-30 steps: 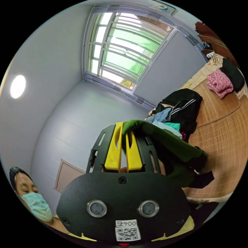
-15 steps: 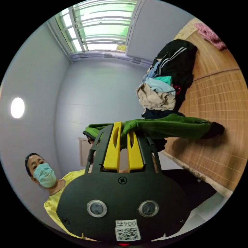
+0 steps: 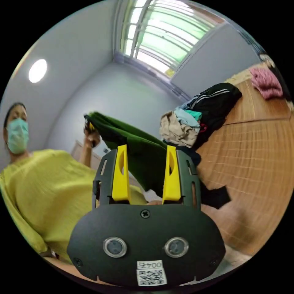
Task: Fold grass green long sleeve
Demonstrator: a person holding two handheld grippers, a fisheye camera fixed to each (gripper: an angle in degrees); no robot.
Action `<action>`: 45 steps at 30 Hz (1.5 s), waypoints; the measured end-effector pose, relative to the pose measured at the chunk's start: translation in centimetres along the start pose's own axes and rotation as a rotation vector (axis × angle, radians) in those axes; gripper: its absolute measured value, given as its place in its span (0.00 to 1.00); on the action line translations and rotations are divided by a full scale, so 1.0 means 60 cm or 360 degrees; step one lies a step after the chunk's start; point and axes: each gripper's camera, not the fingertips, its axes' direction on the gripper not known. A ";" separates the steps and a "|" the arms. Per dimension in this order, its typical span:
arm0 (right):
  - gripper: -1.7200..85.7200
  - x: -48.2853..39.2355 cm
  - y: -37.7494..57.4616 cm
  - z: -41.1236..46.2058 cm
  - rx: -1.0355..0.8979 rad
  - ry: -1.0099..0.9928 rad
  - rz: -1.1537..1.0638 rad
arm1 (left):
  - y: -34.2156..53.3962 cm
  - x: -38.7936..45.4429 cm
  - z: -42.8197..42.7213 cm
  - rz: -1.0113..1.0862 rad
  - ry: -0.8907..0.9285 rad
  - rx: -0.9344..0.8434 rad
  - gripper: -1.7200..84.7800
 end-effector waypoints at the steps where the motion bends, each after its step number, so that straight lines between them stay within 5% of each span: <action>1: 0.21 -0.025 0.008 0.013 -0.0073 0.0152 -0.0150 | 0.001 0.003 -0.001 0.0010 -0.0012 -0.0031 0.02; 5: 0.21 -0.094 0.029 0.077 -0.0296 0.0525 -0.0553 | 0.007 0.007 -0.005 0.0017 -0.0003 -0.0086 0.02; 11: 0.20 -0.140 0.059 0.164 -0.0604 0.0624 -0.0771 | 0.013 0.002 -0.028 -0.0020 0.0046 -0.0065 0.02; 24: 0.04 -0.190 0.090 0.199 -0.0663 0.0452 -0.0487 | 0.012 0.015 -0.056 0.0024 0.0071 -0.0075 0.02; 33: 0.01 -0.260 0.024 0.037 -0.0284 0.0677 -0.0139 | 0.040 -0.001 -0.106 -0.0029 -0.0126 0.0111 0.02; 40: 0.01 -0.400 -0.065 -0.119 0.0105 0.1037 -0.0268 | 0.034 0.016 -0.095 0.0125 -0.0589 0.0086 0.02; 45: 0.01 -0.491 -0.106 -0.178 0.0233 0.1172 -0.0399 | 0.007 0.047 -0.083 0.0190 -0.0553 0.0137 0.02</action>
